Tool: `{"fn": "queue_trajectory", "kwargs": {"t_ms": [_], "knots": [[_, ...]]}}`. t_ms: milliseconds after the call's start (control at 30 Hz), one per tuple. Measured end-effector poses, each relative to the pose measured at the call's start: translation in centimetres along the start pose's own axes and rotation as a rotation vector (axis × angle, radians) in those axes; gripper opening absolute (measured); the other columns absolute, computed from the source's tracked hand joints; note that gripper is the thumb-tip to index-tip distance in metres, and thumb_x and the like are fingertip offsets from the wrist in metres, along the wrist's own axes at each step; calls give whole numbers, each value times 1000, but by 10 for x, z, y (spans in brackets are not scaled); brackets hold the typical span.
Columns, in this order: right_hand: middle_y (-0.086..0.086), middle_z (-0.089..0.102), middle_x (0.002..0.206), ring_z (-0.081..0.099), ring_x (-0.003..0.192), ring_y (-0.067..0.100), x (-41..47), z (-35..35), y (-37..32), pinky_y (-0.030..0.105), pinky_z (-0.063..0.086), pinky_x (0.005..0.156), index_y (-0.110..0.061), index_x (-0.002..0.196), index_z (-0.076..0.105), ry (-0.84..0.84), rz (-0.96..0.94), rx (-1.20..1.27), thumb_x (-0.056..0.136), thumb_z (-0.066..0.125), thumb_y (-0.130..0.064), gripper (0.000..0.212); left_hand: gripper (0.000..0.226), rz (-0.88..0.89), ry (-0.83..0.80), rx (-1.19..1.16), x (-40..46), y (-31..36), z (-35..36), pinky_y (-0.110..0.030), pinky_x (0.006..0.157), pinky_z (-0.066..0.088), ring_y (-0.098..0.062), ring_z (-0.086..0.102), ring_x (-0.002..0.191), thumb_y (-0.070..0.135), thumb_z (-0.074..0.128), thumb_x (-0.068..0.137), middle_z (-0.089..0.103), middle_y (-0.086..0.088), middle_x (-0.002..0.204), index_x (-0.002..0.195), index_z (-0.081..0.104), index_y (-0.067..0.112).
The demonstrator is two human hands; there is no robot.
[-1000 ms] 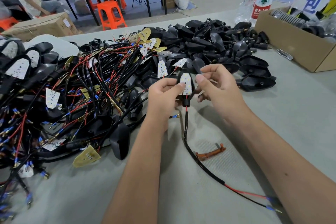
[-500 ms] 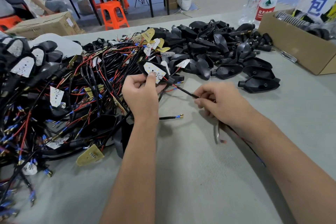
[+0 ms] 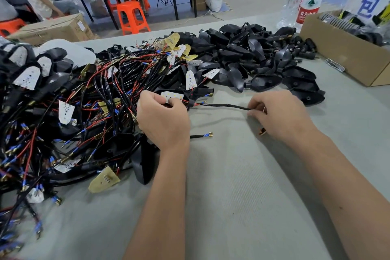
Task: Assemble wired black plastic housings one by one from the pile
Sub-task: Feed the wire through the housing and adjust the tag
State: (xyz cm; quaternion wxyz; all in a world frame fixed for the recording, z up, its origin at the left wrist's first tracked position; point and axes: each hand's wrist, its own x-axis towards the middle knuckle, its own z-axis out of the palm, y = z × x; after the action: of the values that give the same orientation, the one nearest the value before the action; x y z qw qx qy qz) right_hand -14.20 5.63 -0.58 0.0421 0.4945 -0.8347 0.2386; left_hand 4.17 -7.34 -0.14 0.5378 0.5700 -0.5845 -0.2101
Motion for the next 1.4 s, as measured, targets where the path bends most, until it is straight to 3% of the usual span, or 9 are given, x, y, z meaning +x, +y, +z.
{"fn": "queue_trajectory", "kwargs": {"t_ms": [133, 267, 400, 500, 667, 867, 1000, 1133, 1400], "knots": [[-7, 70, 80, 64, 83, 22, 0, 0, 2, 43, 54, 78, -22, 91, 67, 5, -11, 132, 95, 70, -18, 7, 29, 36, 14, 8, -2, 2, -4, -27, 77, 30, -35, 54, 98, 2, 60, 79, 57, -8, 106, 104, 49, 10], [-10, 74, 92, 64, 95, 18, -1, 1, -1, 40, 52, 82, -34, 110, 70, -27, -22, 103, 101, 61, -30, 14, 43, 374, 81, 79, -5, 9, -7, -21, 90, 26, -36, 48, 109, -5, 53, 66, 56, -15, 118, 107, 62, 4], [-13, 75, 96, 65, 95, 15, -2, -1, -1, 39, 53, 80, -39, 111, 74, 3, -35, 111, 102, 60, -37, 18, 21, 753, -144, -1, -9, 12, 3, -19, 91, 33, -30, 53, 100, 1, 64, 79, 66, -4, 98, 97, 71, 9], [-12, 69, 87, 63, 89, 16, 0, 1, -1, 41, 52, 77, -31, 108, 76, -9, -75, 138, 101, 61, -27, 17, 12, 866, -442, 14, -21, 15, 13, -34, 84, 45, -28, 55, 96, 14, 75, 84, 69, -1, 95, 96, 74, 12], [-13, 62, 91, 60, 91, 14, 3, 4, 3, 43, 51, 82, -22, 107, 74, -7, -160, 181, 99, 63, -15, 15, 26, 774, -688, 194, -34, 10, 23, -46, 84, 50, -28, 63, 101, 16, 76, 84, 72, 0, 103, 110, 73, 19], [-25, 71, 95, 62, 92, -1, 1, 4, 6, 34, 51, 79, -43, 110, 76, -45, -193, 235, 96, 70, -26, 22, 21, 631, -843, 17, -21, -2, 24, -41, 77, 53, -16, 66, 77, 5, 77, 80, 73, 5, 81, 97, 80, 18], [-19, 66, 75, 61, 79, 6, 2, 4, 13, 37, 50, 75, -46, 101, 79, -138, -149, 347, 94, 74, -25, 23, 24, 568, -964, -28, -11, -7, 21, -38, 74, 55, -15, 67, 80, 1, 74, 84, 74, 3, 82, 98, 81, 18], [-9, 72, 78, 67, 76, 15, 2, 0, 16, 44, 55, 83, -40, 99, 81, -323, -129, 503, 94, 75, -19, 22, 23, 506, -1117, 6, -1, -7, 19, -23, 68, 47, -3, 60, 69, -1, 73, 87, 69, 13, 77, 97, 82, 17], [-10, 71, 70, 61, 65, 5, 2, 1, 9, 40, 55, 73, -32, 96, 80, -324, -122, 375, 99, 67, -23, 16, 20, 694, -942, 30, -24, 5, 19, -39, 77, 52, -11, 55, 74, 15, 86, 76, 65, 5, 84, 92, 75, 16]]}}
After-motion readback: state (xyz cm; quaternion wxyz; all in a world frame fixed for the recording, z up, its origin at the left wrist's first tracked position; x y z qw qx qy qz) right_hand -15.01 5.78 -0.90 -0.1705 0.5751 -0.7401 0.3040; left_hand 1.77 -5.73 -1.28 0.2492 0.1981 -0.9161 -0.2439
